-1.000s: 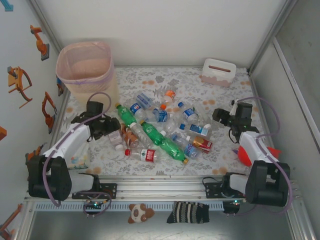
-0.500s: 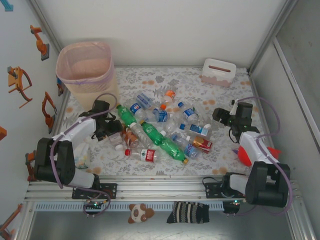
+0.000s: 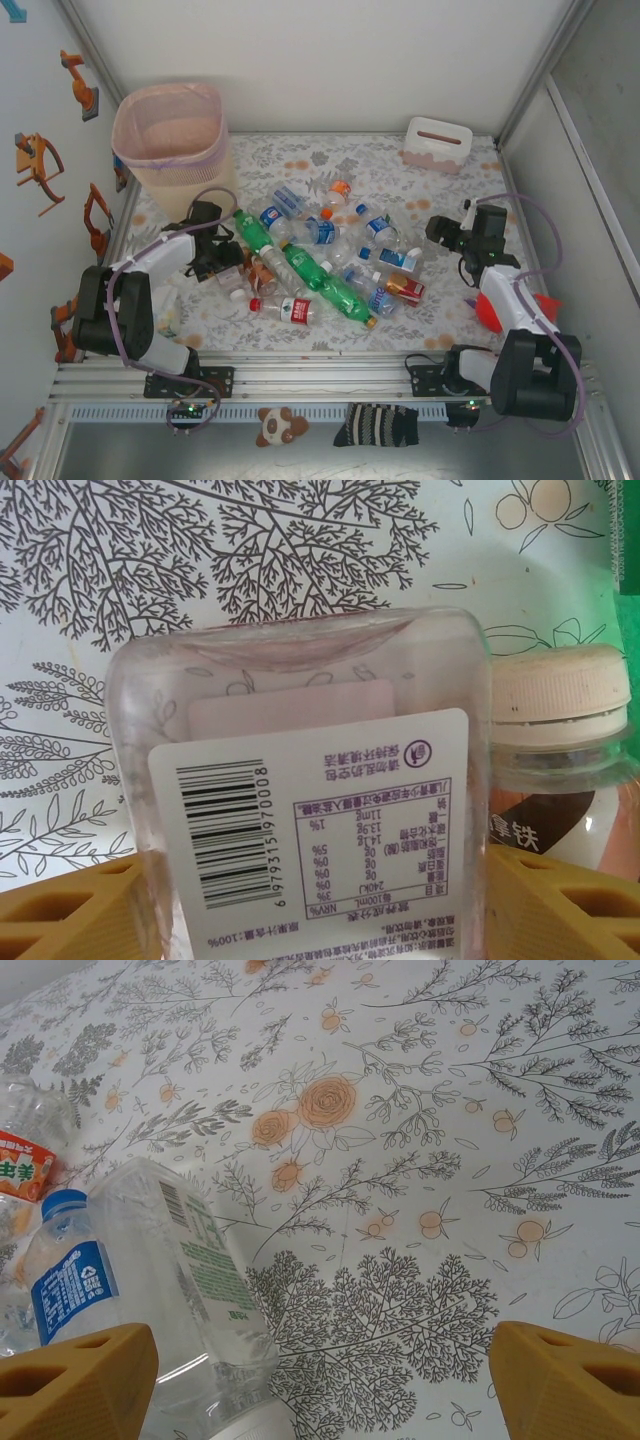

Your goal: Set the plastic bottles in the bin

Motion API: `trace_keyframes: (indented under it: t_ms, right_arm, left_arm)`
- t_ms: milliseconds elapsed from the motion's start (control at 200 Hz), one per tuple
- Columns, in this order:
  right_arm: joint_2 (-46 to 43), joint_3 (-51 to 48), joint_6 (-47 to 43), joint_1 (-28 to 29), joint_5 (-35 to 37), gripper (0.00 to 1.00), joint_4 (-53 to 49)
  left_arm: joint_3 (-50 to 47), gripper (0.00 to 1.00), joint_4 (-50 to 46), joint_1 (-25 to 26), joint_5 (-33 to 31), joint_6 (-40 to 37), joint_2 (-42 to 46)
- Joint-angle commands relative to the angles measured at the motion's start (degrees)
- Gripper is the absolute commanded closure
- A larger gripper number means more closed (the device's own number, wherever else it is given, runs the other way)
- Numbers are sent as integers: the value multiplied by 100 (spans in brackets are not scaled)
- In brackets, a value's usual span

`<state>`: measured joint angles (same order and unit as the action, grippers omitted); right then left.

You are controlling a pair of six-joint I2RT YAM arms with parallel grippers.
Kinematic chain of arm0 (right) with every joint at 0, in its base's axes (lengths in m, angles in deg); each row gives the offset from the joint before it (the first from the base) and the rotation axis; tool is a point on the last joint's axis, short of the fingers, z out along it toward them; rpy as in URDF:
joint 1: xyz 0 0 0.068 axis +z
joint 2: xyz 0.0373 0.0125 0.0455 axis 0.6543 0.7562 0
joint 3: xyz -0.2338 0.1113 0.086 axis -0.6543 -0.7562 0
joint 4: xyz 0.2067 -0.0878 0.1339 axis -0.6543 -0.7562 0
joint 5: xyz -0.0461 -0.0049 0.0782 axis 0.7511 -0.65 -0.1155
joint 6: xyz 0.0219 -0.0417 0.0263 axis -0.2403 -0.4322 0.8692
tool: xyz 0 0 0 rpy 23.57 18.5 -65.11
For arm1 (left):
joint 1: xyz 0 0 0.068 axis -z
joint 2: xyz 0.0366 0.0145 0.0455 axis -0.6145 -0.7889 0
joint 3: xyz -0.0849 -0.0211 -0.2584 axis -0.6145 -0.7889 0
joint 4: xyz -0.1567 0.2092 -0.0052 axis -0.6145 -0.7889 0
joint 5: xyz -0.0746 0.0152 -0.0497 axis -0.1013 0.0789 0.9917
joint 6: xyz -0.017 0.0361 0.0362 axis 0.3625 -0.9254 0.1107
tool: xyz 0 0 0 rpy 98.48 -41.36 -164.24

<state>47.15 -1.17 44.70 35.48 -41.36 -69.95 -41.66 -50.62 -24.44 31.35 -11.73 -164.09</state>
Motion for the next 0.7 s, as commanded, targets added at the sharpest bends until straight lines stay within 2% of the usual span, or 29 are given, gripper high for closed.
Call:
trace_keyframes:
  t_ms: [0,205,310,696]
  right_arm:
    - [-171,144,47,28,29,15,-100]
    - [-243,139,44,24,1,15,-118]
    - [-276,139,49,24,-8,16,-113]
    - [-312,192,71,30,-30,16,-162]
  left_arm:
    - [134,27,-63,7,-76,7,-76]
    - [95,32,-124,12,-133,-5,130]
    - [102,38,-229,14,-189,-30,351]
    - [701,39,-1042,12,-188,-371,1685]
